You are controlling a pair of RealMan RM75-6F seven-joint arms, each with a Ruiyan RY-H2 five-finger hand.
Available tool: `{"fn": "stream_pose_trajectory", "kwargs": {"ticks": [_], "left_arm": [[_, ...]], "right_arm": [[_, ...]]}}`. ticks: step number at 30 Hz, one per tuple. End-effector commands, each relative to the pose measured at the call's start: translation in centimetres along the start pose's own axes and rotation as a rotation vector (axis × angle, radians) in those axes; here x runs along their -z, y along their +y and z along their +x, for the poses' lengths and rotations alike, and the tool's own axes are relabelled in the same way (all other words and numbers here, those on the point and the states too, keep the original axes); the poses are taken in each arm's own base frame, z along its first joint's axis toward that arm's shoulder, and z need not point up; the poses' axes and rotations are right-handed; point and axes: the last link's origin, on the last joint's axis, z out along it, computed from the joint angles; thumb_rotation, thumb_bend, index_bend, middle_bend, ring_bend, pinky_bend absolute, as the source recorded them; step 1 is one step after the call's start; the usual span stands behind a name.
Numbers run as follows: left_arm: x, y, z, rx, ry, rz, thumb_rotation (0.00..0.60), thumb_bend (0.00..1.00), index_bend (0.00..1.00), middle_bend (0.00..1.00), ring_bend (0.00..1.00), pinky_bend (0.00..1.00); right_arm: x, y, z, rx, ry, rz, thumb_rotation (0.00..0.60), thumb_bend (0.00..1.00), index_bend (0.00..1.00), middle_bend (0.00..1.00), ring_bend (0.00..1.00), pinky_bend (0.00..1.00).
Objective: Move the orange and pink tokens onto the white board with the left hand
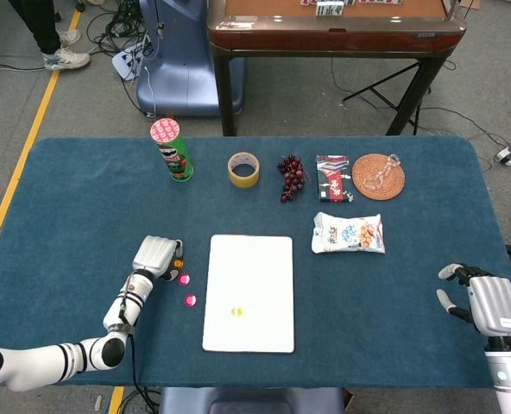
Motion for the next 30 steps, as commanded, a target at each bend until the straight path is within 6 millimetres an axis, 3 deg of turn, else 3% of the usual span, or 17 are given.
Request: {"fn": "stream_pose_trajectory", "kwargs": {"ticks": [1, 14, 18, 22, 30], "left_arm": [[0.0, 0.0, 0.0, 0.001, -0.002, 0.002, 0.6, 0.32, 0.55, 1.0, 1.0, 1.0], [0.2, 0.0, 0.1, 0.009, 0.006, -0.001, 0.6, 0.34, 0.58, 1.0, 1.0, 1.0], [0.7, 0.7, 1.0, 0.013, 0.034, -0.036, 0.6, 0.34, 0.58, 1.0, 1.0, 1.0], [1.5, 2.2, 2.5, 0.011, 0.073, -0.097, 0.6, 0.34, 0.58, 1.0, 1.0, 1.0], [2.6, 7.1, 5.0, 0.022, 0.13, -0.231, 0.6, 0.34, 0.58, 1.0, 1.0, 1.0]], "right_arm": [[0.0, 0.0, 0.0, 0.0, 0.0, 0.001, 0.6, 0.25, 0.47, 0.5, 0.5, 0.61], [-0.1, -0.1, 0.1, 0.0, 0.002, 0.004, 0.6, 0.25, 0.47, 0.5, 0.5, 0.61], [-0.1, -0.1, 0.1, -0.002, 0.005, 0.002, 0.6, 0.25, 0.47, 0.5, 0.5, 0.61], [-0.2, -0.2, 0.2, -0.003, 0.008, 0.006, 0.6, 0.25, 0.47, 0.5, 0.5, 0.61], [-0.1, -0.2, 0.2, -0.008, 0.009, 0.007, 0.6, 0.25, 0.47, 0.5, 0.5, 0.61]]}}
